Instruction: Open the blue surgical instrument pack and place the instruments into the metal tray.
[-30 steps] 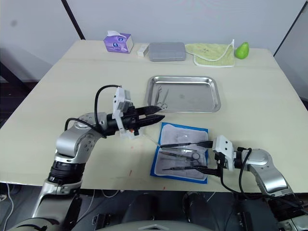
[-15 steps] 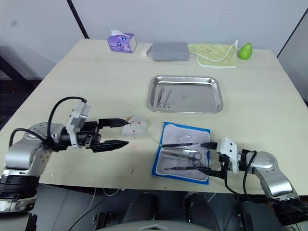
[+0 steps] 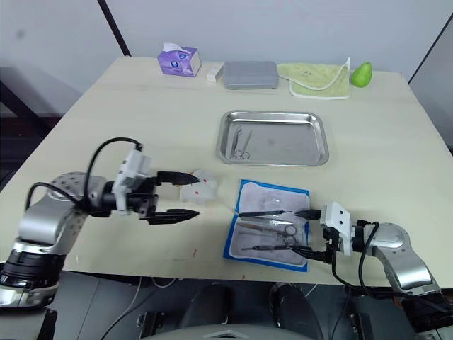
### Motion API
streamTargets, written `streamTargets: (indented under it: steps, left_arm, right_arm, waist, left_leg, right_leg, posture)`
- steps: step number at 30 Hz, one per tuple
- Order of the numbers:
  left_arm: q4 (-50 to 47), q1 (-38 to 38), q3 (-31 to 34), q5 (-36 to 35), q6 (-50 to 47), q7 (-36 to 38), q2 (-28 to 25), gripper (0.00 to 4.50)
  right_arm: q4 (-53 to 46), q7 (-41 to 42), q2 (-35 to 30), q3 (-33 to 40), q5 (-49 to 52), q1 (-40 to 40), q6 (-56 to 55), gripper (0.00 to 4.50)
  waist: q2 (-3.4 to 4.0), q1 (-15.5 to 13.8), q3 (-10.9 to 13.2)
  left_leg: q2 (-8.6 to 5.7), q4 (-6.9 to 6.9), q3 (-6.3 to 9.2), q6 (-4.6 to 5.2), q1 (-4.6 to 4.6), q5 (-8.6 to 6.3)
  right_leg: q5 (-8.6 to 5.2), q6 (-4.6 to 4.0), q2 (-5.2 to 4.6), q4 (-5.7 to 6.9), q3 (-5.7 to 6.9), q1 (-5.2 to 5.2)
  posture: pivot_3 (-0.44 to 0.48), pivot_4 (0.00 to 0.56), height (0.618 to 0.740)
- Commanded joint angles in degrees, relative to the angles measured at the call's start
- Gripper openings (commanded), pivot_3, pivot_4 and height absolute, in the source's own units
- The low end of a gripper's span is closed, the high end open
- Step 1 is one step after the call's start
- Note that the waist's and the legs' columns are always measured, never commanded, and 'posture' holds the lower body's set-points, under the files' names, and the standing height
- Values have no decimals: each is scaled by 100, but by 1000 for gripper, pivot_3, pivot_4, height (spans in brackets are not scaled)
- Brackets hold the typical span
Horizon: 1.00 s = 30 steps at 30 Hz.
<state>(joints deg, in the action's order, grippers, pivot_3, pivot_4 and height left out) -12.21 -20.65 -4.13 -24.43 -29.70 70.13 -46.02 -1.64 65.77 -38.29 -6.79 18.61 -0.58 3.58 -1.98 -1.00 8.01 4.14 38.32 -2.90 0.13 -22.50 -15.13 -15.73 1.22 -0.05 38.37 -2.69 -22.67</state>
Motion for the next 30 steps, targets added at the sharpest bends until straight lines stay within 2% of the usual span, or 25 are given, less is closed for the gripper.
streamTargets:
  steps: [1, 3, 6, 7, 8, 9, 20, 30]
  left_arm:
    - [-100, -502, -439, 337, -292, -445, 253, 4471]
    - [117, -769, -648, 392, -324, -518, 516, 4471]
    - [335, -965, -932, 537, -215, -476, 756, 3701]
    - [375, -1012, -1030, 585, -168, -432, 812, 3052]
    - [423, -1072, -1142, 676, -93, -424, 869, 2732]
    - [460, -1123, -1238, 737, -40, -413, 917, 2603]
    - [1016, -1410, -2017, 1514, 496, -381, 1398, 2603]
    - [1077, -1449, -2129, 1711, 507, -258, 1540, 2603]
  right_arm:
    - [335, -49, -35, -132, -193, 191, 269, 4500]
    - [308, -60, -30, -162, -217, 186, 278, 4500]
    - [253, -93, -7, -158, -199, 204, 317, 4500]
    - [238, -100, -13, -160, -205, 219, 315, 4500]
    - [220, -114, -16, -162, -206, 234, 323, 4500]
    - [201, -124, -20, -165, -210, 250, 328, 4500]
    - [14, -291, 4, -178, -193, 396, 410, 4500]
    - [-35, -373, 22, -196, -180, 453, 434, 4500]
  waist:
    - [4, 15, 1]
    - [5, 13, 3]
    - [7, 30, 4]
    - [7, 36, 5]
    - [8, 40, 5]
    - [8, 32, 6]
    - [9, 19, 5]
    - [9, 22, 5]
  left_leg:
    - [1, 1, 0, 0, -1, 0]
    - [0, 0, 1, 0, -1, 0]
    - [0, 1, 0, 0, -2, 0]
    - [0, 0, -1, 0, -3, 0]
    - [0, 0, -1, 0, -4, 0]
    - [1, -1, 1, 0, -5, 0]
    - [0, 3, 6, 1, -9, 0]
    - [0, 3, 9, 1, -12, 1]
  right_leg:
    - [1, 0, 3, 0, 0, -1]
    - [2, 2, 5, 1, 1, 0]
    - [6, 7, 7, 1, 0, -1]
    - [13, 18, 8, 1, -1, -2]
    - [13, 18, 10, 1, -2, -3]
    - [13, 18, 11, 1, -2, -3]
    - [13, 18, 12, 1, 3, -3]
    - [14, 18, 12, 1, 5, -3]
  posture:
    - [0, 150, 738]
    - [0, 150, 738]
    - [0, 150, 738]
    - [0, 150, 738]
    - [0, 150, 738]
    - [0, 150, 738]
    - [0, 150, 738]
    - [0, 150, 738]
